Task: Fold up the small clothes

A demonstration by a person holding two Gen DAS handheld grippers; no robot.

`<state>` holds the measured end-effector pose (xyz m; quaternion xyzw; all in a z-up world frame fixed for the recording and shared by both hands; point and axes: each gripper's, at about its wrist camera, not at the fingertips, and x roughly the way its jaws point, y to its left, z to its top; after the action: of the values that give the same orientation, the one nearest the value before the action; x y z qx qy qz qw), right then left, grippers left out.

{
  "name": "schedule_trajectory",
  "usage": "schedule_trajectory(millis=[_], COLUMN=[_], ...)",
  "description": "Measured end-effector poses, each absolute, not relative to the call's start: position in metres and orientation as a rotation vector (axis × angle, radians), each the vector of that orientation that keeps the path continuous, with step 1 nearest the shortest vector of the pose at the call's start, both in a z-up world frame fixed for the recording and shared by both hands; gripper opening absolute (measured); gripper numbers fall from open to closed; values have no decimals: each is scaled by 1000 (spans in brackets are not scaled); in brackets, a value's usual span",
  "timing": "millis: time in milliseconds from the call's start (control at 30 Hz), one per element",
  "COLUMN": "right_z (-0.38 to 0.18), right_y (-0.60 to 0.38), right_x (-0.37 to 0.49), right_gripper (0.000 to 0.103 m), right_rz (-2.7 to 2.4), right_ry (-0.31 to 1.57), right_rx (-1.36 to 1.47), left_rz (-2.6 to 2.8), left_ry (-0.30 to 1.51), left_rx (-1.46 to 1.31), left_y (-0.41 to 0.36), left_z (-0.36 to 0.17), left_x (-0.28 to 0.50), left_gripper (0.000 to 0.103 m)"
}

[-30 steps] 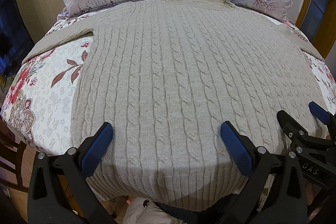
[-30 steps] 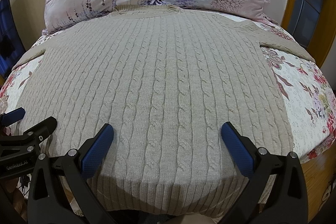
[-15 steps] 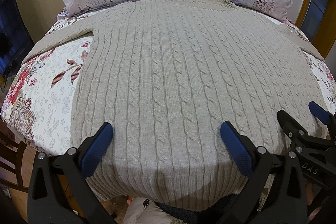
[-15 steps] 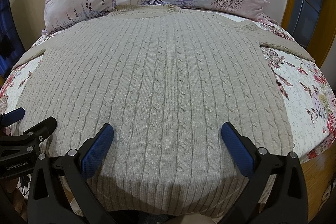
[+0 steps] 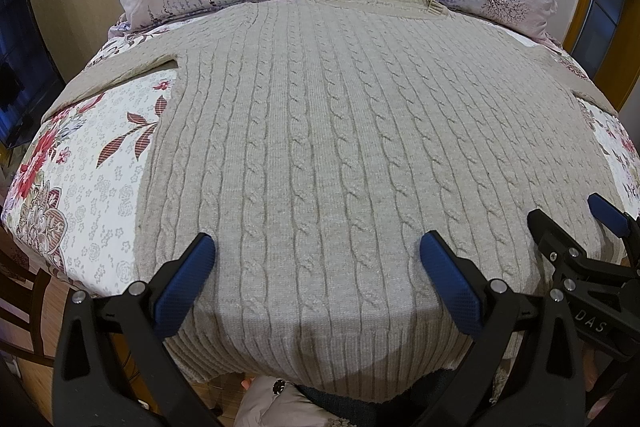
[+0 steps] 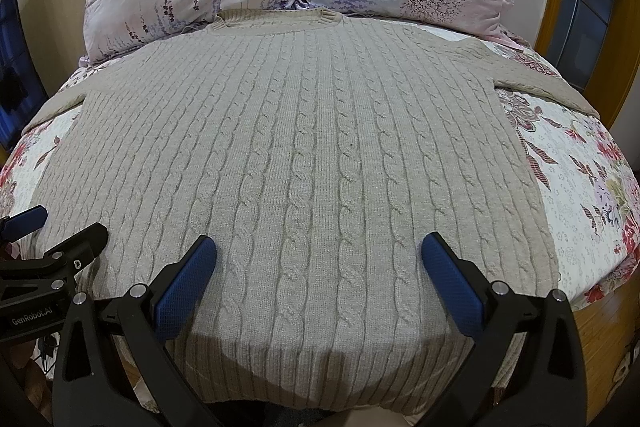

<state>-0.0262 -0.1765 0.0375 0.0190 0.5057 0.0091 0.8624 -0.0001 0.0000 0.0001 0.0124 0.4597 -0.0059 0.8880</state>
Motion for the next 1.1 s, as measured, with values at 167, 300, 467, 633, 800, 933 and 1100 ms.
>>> schedule_trajectory(millis=[167,300,467,633,800,933,1100], right_z=[38,38,38,38,36,37,64], right_y=[-177,-177,-175,-176,-178,-187,-263], right_x=[-26,-26,-27,-26,-30,-21,24], right_gripper=[102,102,102,102,102,102,102], right_rz=[19,19,19,25,55,113,60], right_ry=[1060,1060,1058,1046,1009,984,940], right_rx=[40,40,40,39,33,34,267], left_rz=[-12,-12,-12,-17,-28,-33,-27], left_ry=[956,956,956,959,974,978,975], left_rx=[26,26,26,33,42,46,37], left_y=[0,0,0,0,0,0,1], left_z=[0,0,0,1,2,3,8], left_x=[0,0,0,0,2,12,34], left_gripper=[101,101,101,101,101,101,101])
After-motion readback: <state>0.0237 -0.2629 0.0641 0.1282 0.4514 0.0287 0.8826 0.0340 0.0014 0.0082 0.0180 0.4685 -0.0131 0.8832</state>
